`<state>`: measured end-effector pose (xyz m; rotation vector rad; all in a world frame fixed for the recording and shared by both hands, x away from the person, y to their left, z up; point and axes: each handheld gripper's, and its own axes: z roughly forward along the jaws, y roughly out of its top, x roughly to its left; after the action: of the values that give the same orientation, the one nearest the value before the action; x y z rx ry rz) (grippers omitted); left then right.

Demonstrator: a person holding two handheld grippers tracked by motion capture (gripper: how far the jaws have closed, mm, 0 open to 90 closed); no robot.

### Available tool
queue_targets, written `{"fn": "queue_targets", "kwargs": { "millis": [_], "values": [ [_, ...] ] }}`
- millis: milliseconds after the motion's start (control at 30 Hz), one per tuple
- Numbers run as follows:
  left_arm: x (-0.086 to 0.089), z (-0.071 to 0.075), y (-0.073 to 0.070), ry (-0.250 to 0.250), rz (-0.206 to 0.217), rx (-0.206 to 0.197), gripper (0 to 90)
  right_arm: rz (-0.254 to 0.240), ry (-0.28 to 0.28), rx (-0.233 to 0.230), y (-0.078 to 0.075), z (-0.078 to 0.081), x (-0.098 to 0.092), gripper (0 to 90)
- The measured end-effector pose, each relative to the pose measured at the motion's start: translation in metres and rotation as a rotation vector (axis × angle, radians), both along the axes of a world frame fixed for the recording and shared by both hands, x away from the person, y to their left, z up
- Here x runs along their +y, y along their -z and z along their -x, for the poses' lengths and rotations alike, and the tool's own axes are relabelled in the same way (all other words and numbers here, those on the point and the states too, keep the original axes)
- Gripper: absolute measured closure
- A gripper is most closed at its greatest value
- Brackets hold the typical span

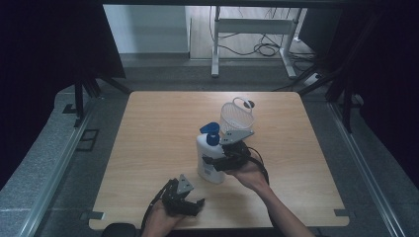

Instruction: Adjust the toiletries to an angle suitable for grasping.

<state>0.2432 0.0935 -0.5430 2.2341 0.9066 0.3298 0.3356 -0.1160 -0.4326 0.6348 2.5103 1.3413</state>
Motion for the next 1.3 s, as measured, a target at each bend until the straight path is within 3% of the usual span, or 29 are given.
{"fn": "queue_targets", "kwargs": {
  "millis": [433,1300],
  "values": [
    [0.0,0.0,0.0,0.001,0.0,0.002,11.9,0.019,0.027,0.019,-0.011,-0.004,-0.001,37.5],
    [-0.001,0.0,0.0,-0.002,0.005,0.001,11.9,0.009,0.08,-0.014,-0.057,-0.031,-0.023,37.6]
  ]
}}
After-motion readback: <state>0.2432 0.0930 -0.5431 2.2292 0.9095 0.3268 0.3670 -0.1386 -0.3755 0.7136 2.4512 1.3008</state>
